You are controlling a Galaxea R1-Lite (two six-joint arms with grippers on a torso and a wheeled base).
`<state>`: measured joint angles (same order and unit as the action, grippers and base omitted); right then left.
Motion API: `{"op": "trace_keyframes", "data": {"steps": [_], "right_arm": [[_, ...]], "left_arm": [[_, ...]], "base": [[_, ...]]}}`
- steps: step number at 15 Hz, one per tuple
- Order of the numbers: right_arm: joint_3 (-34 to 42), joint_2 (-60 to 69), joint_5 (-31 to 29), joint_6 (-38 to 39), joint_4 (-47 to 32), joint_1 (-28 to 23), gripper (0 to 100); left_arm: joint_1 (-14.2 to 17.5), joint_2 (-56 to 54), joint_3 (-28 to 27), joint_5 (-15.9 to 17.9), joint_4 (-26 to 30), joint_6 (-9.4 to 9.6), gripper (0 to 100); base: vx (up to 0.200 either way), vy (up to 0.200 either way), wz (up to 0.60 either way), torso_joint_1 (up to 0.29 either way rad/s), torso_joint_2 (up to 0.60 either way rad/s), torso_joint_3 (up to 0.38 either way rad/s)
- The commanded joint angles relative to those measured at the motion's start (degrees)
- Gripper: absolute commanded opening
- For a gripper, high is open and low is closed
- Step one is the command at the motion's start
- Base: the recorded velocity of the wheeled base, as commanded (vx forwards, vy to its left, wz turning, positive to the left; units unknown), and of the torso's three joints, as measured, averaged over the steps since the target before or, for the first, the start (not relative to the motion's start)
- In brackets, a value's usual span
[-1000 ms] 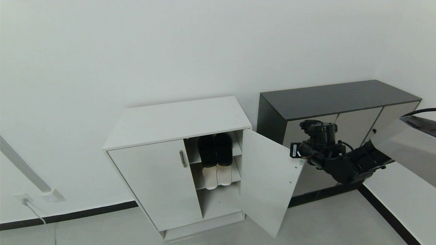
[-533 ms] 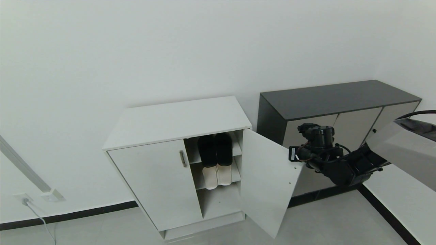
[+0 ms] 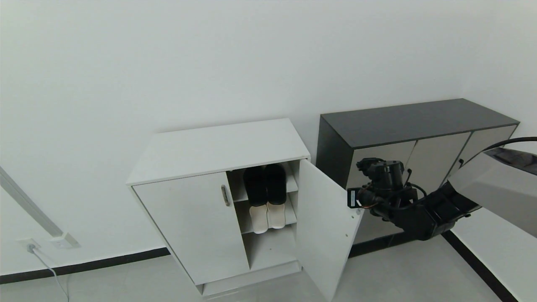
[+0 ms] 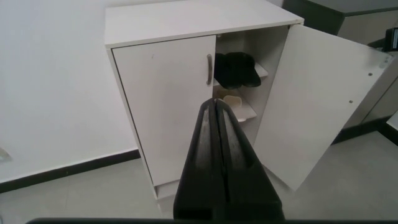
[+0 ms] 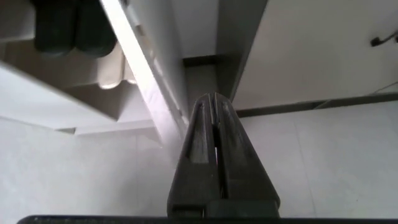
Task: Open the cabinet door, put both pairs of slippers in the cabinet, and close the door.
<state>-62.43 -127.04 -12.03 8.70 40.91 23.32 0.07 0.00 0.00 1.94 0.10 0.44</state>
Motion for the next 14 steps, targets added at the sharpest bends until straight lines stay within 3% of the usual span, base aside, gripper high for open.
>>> {"op": "trace_keyframes", "data": {"steps": [1,9,14], "right_arm": [[1.0,1.2,0.1,0.0,0.0,1.2,0],[6.8,5.1,-0.1,2.3,1.0,11.9,0],[10.8,7.9,0.0,2.1,4.7,14.7,0]], "left_arm": [[0.0,0.1,0.0,0.0,0.0,0.00,0],[0.0,0.0,0.0,0.0,0.0,0.00,0],[0.0,0.0,0.0,-0.1,0.0,-0.18,0]], "base": [[0.000,0.000,0.00,0.000,0.00,0.000],[0.000,0.000,0.00,0.000,0.00,0.000],[0.000,0.000,0.00,0.000,0.00,0.000]]}}
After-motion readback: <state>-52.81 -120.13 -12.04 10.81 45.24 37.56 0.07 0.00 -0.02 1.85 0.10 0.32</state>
